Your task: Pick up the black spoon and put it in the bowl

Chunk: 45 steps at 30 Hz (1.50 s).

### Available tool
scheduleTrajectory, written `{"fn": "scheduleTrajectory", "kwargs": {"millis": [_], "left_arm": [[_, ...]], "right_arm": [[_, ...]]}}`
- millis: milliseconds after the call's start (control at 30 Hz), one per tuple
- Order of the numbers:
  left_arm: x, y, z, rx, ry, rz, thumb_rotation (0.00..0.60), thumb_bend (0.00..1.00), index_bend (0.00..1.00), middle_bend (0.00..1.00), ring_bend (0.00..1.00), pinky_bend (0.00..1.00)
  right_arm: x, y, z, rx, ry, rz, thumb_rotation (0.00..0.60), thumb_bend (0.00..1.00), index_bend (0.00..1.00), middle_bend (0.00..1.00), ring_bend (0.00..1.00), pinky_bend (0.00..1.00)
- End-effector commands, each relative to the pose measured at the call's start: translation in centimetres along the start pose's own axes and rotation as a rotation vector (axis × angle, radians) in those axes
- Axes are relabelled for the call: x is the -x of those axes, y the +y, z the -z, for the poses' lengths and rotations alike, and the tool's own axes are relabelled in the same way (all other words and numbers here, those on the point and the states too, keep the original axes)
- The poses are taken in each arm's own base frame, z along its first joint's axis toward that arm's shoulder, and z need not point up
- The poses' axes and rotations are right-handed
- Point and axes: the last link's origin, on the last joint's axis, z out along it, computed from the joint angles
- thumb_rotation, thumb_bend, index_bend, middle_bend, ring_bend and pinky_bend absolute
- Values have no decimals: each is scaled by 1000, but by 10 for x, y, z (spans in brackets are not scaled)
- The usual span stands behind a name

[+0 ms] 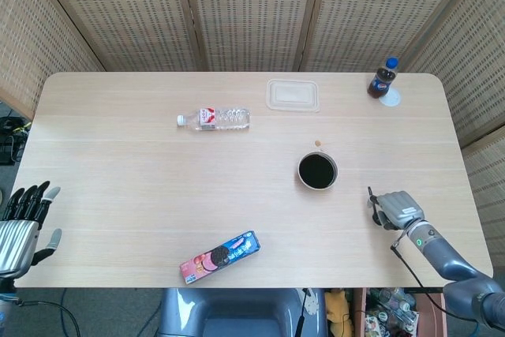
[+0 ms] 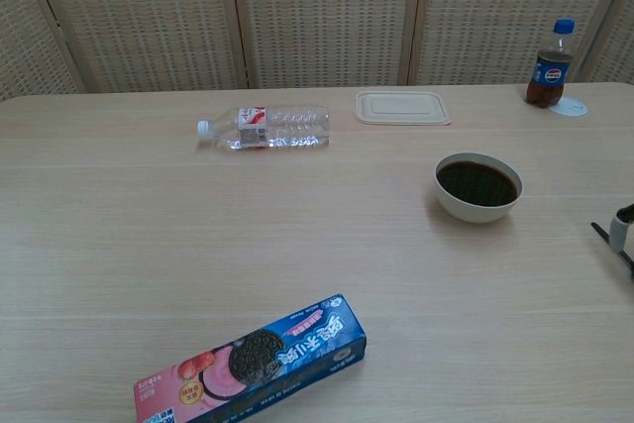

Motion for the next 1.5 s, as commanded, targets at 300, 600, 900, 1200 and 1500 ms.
{"fn": "scheduleTrajectory", "kwargs": {"millis": [300,600,900,1200,1500], "left_arm": [[1,-2,2,-6,-3,-1,600,446,71,26,0,0],[1,0,1,0,-5,1,600,447,71,21,0,0],[2,0,1,-2,-7,-1,600,446,71,19,0,0],[2,1,0,-2,-8,-2,600,446,71,19,0,0],[2,1,0,-4,-10,-4,600,447,71,14,0,0]], "right_arm": [[15,4,-2,22,-36,5,600,863,326,1000,1000,1000],[22,16,-3,58,-44,-6,600,864,326,1000,1000,1000],[22,35,-2,113,-41,-2,600,863,326,1000,1000,1000],[14,57,-3,175,-21,-5,600,863,326,1000,1000,1000],[1,72,-9,221,18,-16,600,863,326,1000,1000,1000]]}}
